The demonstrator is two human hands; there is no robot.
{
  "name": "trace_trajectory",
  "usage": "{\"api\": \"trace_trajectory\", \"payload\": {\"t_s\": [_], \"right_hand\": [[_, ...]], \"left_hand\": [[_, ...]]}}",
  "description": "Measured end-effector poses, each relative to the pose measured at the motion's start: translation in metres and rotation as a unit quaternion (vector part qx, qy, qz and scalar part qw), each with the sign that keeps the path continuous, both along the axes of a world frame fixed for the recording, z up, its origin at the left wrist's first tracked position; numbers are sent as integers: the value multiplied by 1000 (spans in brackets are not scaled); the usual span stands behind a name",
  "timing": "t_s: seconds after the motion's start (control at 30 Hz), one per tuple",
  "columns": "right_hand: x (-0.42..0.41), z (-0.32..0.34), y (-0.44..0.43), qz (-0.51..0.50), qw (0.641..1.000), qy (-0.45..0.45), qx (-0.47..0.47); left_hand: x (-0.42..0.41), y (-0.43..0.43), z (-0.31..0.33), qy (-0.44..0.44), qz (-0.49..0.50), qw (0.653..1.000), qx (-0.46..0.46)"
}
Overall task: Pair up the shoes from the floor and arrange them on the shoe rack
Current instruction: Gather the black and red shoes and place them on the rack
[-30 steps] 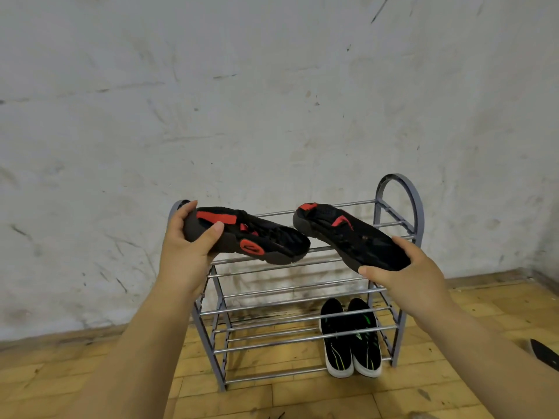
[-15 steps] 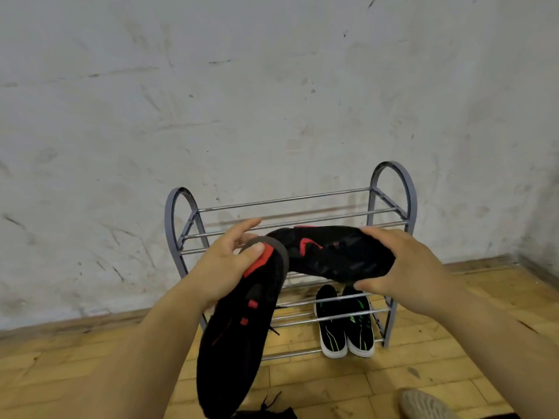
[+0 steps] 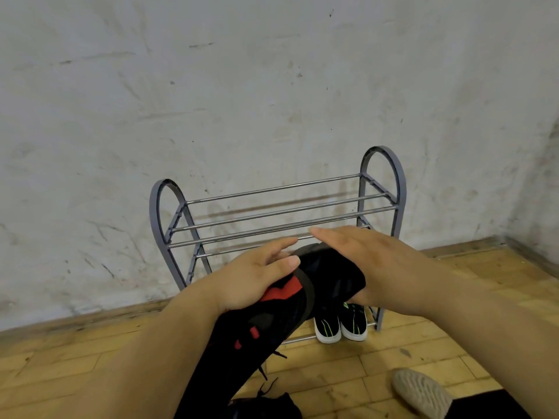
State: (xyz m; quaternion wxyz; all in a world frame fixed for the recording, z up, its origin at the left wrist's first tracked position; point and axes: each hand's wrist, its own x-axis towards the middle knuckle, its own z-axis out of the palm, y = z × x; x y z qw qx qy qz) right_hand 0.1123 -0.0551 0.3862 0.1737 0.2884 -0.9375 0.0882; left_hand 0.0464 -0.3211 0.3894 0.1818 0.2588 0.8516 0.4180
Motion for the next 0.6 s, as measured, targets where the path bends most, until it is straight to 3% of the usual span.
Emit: {"api": "trace_trajectory", "payload": {"t_s": [0.13, 0.3, 0.43, 0.6], "right_hand": [[5, 2, -1, 20, 999, 13, 25], [2, 1, 4, -17, 1000, -5, -1], [5, 5, 9, -64, 993, -47, -88], [20, 9, -9, -82, 955, 23, -283]], "left_hand": [[3, 11, -7, -11, -13, 1000, -8], [5, 24, -10, -8, 21, 999, 43], [3, 29, -7, 3, 75, 991, 107], [6, 39, 0, 14, 181, 957, 225]]}}
